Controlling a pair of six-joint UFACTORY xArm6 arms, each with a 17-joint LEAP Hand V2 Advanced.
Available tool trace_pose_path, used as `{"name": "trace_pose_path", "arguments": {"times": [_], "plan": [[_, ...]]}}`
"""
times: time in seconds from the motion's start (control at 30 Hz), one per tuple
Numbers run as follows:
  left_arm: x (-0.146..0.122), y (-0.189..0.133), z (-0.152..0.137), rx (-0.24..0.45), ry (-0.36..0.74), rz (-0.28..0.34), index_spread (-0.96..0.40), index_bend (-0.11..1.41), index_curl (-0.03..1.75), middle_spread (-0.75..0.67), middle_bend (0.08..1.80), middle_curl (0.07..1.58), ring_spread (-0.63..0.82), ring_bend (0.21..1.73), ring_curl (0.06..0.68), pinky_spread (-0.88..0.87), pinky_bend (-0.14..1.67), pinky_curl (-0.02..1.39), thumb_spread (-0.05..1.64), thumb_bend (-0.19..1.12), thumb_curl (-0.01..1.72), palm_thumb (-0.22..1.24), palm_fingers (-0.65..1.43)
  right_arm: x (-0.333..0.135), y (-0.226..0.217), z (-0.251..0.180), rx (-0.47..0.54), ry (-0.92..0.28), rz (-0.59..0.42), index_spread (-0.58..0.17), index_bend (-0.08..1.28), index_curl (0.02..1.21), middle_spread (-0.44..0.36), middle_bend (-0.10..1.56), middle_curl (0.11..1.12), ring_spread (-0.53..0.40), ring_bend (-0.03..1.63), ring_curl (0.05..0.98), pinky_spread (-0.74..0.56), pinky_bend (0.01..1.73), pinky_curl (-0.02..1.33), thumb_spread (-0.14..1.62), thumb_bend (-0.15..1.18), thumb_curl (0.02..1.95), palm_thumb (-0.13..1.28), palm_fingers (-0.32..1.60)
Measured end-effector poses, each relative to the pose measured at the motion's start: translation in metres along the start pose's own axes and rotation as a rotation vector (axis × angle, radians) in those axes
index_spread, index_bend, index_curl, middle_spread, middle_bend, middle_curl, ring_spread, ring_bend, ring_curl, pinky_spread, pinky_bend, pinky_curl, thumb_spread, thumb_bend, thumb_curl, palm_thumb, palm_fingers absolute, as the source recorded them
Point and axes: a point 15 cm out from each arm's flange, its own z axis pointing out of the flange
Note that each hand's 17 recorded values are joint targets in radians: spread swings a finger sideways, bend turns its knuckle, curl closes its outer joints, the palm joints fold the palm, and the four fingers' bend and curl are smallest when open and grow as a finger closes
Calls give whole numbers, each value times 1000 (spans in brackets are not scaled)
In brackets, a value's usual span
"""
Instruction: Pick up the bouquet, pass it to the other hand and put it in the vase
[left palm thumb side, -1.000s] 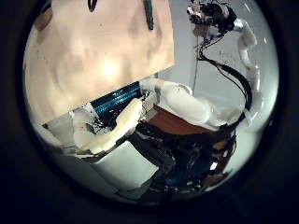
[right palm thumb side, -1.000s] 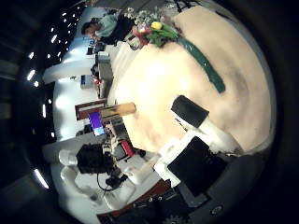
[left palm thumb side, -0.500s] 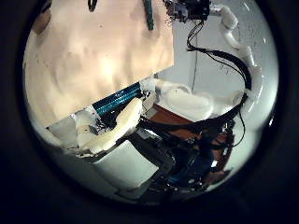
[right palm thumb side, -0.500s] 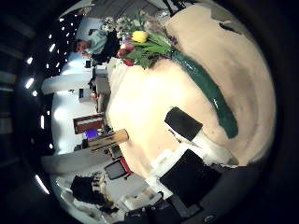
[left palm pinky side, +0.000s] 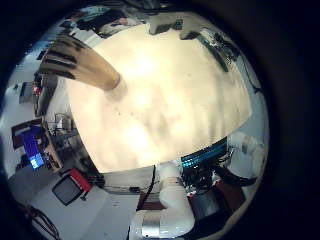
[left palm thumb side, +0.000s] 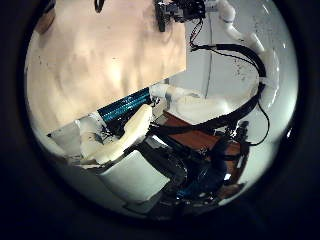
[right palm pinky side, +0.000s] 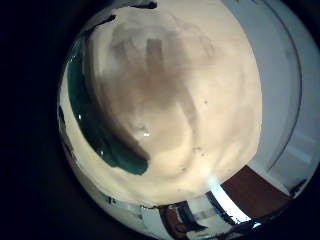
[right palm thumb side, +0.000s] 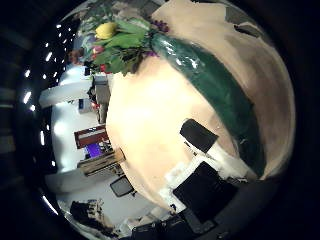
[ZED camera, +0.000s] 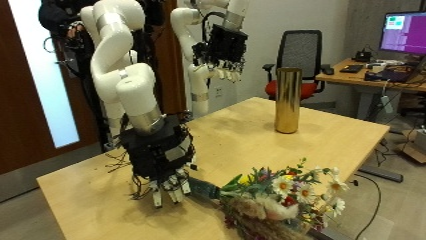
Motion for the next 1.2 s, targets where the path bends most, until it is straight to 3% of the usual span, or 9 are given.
{"name": "trace_pose_path", "arguments": {"times": [0.43,0.57,0.63,0.73,0.8,0.83,0.9,1.03,1.2], "plan": [[4,-1,-3,7,-3,-6,122,200,440,304,198,332,531,341,205,513,168,199,951,-28,308,460,218,-6,8,28,-61,26,-3,-62,176,322,63,571,452,-46,848,272,128,478,232,979,-18,473,816,308],[7,-1,-6,13,-9,-1,122,199,440,304,198,336,531,340,204,508,168,198,951,-28,308,460,219,-6,7,27,-63,26,2,-108,190,341,0,621,472,-111,914,286,69,460,212,953,-19,493,868,449],[9,-2,-6,13,-8,-2,122,197,439,304,196,336,529,344,205,503,169,197,951,-28,307,460,222,-3,8,26,-70,26,8,-149,182,350,-51,652,489,-175,987,308,-34,518,208,940,-15,503,900,614],[9,-2,-6,12,-14,2,122,196,436,304,197,335,529,348,206,503,172,200,953,-27,309,462,224,2,9,25,-75,36,8,-237,205,386,-140,683,524,-259,1049,343,-315,768,260,865,-22,523,939,959],[9,-2,-7,13,-13,2,122,196,435,305,198,334,529,348,206,503,171,201,953,-28,309,463,225,5,7,18,-62,41,6,-285,230,418,-179,683,541,-289,1045,357,-431,846,285,797,-33,535,940,1036],[10,-2,-6,12,-12,2,122,196,435,305,198,334,529,348,206,503,171,201,953,-28,310,463,225,6,5,12,-51,39,8,-345,410,498,-208,775,587,-294,1067,388,-478,903,323,761,-25,547,949,1304],[10,-2,-6,11,-14,2,119,204,439,305,197,333,525,343,205,498,169,200,954,-27,309,465,225,6,3,-1,-27,34,9,-378,618,632,-229,926,665,-280,1167,448,-447,1087,411,770,-14,567,996,1315],[10,-1,-8,14,-13,4,118,204,441,306,199,333,526,343,204,497,167,196,954,-28,307,466,225,19,0,-40,23,15,37,-386,819,787,-227,1103,753,-255,1288,524,-367,1264,505,806,1,598,1082,1233],[9,-1,-9,16,-12,5,118,201,442,305,197,332,529,344,205,496,170,195,962,-27,306,469,227,39,28,-74,-50,0,56,-357,937,919,-193,1231,802,-223,1388,595,-273,1386,598,769,7,671,1202,1142]]}}
